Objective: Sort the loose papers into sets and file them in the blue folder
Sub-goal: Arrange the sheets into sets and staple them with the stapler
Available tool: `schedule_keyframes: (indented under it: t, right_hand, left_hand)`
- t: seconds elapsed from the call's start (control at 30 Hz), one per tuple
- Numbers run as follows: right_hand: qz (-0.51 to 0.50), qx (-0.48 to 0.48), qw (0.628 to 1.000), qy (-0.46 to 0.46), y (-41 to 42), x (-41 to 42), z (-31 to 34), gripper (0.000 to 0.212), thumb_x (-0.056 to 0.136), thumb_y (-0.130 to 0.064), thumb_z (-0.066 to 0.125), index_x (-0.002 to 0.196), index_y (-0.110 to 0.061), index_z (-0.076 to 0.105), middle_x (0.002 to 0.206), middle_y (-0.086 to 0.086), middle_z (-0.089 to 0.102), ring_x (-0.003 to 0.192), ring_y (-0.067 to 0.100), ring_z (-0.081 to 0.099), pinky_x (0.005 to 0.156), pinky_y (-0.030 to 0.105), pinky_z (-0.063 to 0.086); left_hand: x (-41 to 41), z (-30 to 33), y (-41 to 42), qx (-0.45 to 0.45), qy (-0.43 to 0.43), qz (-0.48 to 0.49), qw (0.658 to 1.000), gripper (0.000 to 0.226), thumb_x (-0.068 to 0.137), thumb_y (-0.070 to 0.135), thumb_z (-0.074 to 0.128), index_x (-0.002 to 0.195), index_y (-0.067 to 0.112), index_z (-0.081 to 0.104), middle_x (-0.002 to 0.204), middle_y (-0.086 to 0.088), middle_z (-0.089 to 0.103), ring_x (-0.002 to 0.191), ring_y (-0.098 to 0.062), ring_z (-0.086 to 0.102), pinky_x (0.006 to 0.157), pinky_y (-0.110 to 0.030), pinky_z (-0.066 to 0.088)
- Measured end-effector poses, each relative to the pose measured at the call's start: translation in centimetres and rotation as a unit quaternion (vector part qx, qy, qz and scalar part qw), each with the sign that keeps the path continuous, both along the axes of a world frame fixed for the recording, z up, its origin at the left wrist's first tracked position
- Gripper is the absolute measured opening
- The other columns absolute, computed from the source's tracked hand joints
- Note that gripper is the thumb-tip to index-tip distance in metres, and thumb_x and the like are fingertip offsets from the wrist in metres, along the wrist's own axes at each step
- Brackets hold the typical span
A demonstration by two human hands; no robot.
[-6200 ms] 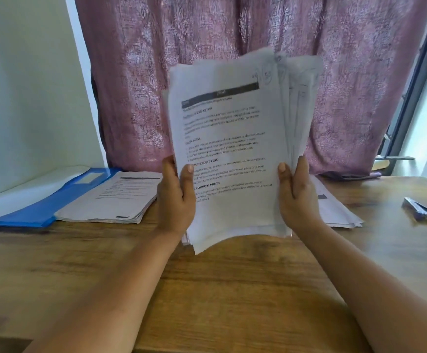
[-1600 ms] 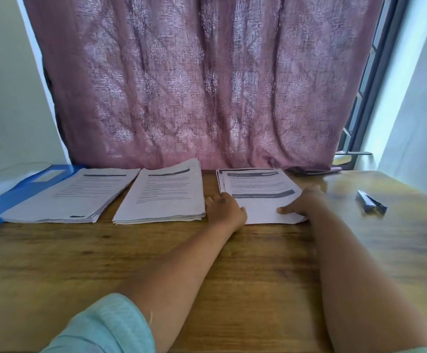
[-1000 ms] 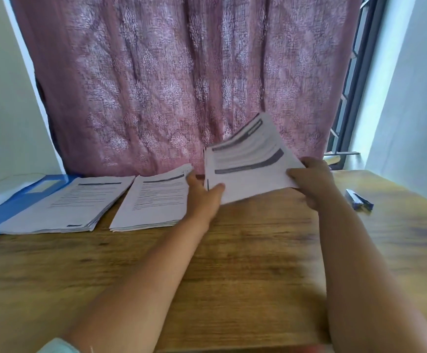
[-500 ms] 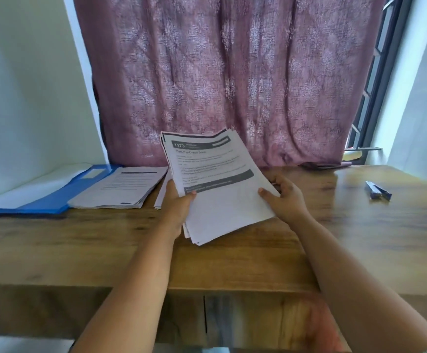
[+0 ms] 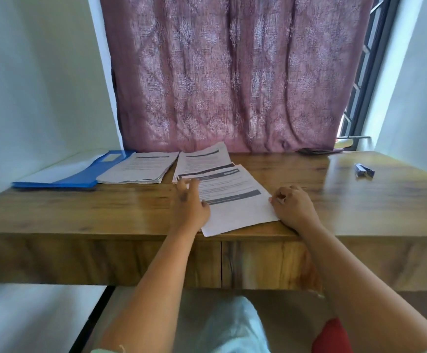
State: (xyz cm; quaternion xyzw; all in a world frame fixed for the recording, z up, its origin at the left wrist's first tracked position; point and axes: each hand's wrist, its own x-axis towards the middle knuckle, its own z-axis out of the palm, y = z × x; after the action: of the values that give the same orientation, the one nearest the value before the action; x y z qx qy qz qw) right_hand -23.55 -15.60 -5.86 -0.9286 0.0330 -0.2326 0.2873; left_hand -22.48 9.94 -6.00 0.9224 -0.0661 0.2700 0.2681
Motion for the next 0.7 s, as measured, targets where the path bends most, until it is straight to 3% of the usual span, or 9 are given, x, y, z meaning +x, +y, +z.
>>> schedule_keyframes:
  t: [0.1,0.23,0.33,0.43,0.57,0.7]
  right_hand:
    - [-0.013,-0.007,1.0,-0.026,0.1,-0.4,0.0,0.023,0.094,-0.027,0.056,0.096,-0.011,0.072,0.099,0.006,0.061,0.091,0.022,0.052,0.079,0.026,0.037]
    - [0.017,-0.03,0.999,0.026,0.2,-0.7,0.2,0.034,0.081,-0.049,0.07,0.091,-0.017,0.069,0.094,0.004,0.062,0.087,0.02,0.055,0.074,0.027,0.039]
    - [-0.008,-0.019,0.998,0.056,0.2,-0.5,0.4,0.055,0.069,-0.056,0.079,0.101,-0.013,0.067,0.098,0.003,0.064,0.091,0.02,0.057,0.076,0.029,0.043]
    - [-0.045,0.008,0.992,0.119,0.4,0.2,1.7,0.067,0.065,-0.054,0.083,0.112,-0.011,0.064,0.11,0.003,0.064,0.105,0.021,0.057,0.084,0.028,0.044]
    - [-0.051,-0.013,0.976,0.214,1.0,1.9,4.1,0.054,0.068,-0.042,0.085,0.106,-0.009,0.067,0.108,0.004,0.066,0.09,0.016,0.058,0.071,0.026,0.047]
    - [-0.021,-0.038,0.977,0.21,1.3,3.0,5.0,0.044,0.069,-0.035,0.085,0.102,-0.012,0.068,0.1,0.001,0.065,0.08,0.014,0.055,0.058,0.023,0.044]
  left_hand:
    - [0.4,0.0,0.3,-0.042,0.069,-0.122,0.989,0.011,0.092,0.021,0.06,0.101,0.026,0.066,0.112,0.002,0.062,0.105,-0.014,0.059,0.081,-0.021,0.046]
    - [-0.2,0.4,0.4,0.002,0.113,-0.176,0.978,0.009,0.089,0.028,0.064,0.094,0.024,0.07,0.101,0.011,0.064,0.095,-0.005,0.06,0.073,-0.015,0.047]
    - [0.0,0.5,0.5,-0.001,0.111,-0.173,0.979,0.009,0.087,0.029,0.064,0.092,0.025,0.071,0.099,0.013,0.063,0.092,-0.006,0.06,0.08,-0.027,0.055]
    - [0.3,0.4,0.5,-0.008,0.124,-0.171,0.977,0.008,0.086,0.031,0.065,0.092,0.028,0.07,0.098,0.013,0.064,0.093,-0.006,0.06,0.081,-0.029,0.054]
    - [1.2,0.0,0.4,-0.023,0.133,-0.169,0.976,0.007,0.087,0.033,0.065,0.092,0.03,0.069,0.098,0.014,0.064,0.091,-0.004,0.059,0.076,-0.024,0.048]
    - [2.1,-0.4,0.4,-0.015,0.139,-0.176,0.974,0.006,0.086,0.035,0.065,0.091,0.032,0.066,0.098,0.009,0.061,0.09,-0.007,0.059,0.082,-0.031,0.053]
